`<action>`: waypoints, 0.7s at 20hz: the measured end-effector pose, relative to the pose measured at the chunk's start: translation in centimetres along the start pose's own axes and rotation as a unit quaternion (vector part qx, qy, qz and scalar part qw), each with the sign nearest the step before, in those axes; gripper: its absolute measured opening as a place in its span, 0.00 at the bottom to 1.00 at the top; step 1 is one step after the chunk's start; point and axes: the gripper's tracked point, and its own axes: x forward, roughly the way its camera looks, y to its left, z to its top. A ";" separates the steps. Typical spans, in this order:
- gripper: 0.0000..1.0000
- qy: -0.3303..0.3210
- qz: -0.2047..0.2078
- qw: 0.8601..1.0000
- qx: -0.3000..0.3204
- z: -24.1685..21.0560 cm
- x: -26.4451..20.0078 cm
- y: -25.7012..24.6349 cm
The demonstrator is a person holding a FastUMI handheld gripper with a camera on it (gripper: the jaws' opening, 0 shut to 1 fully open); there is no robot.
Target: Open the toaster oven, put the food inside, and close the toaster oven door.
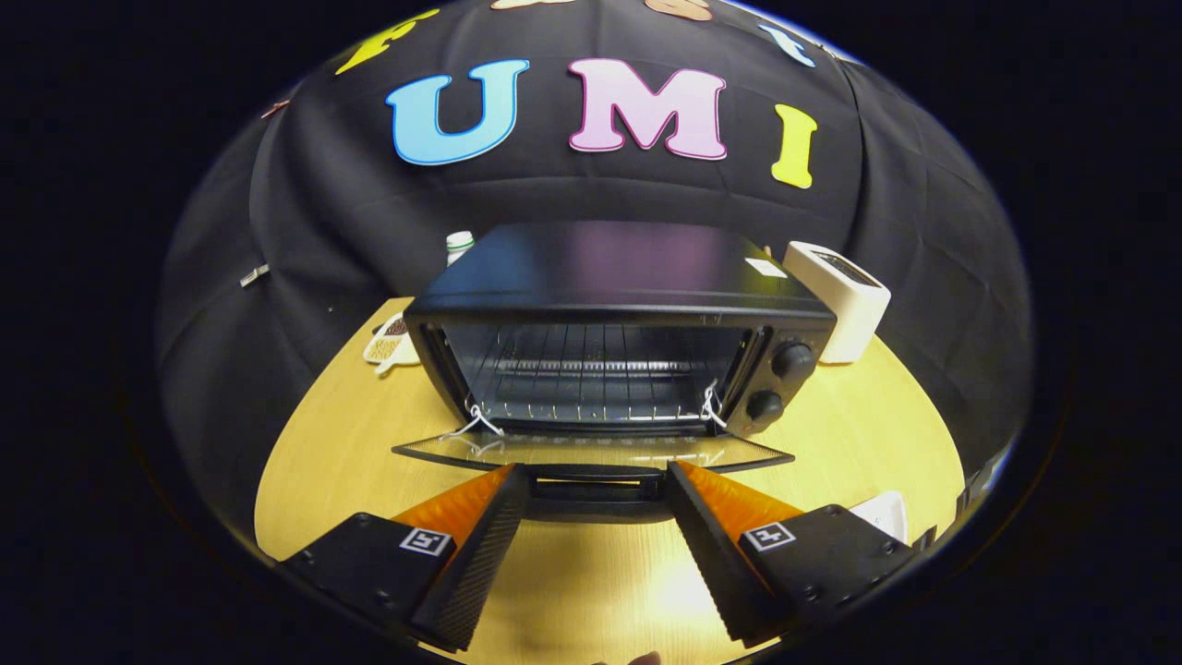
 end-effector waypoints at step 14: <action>0.99 0.096 0.080 0.992 -0.015 -8.3 -2.8 0.2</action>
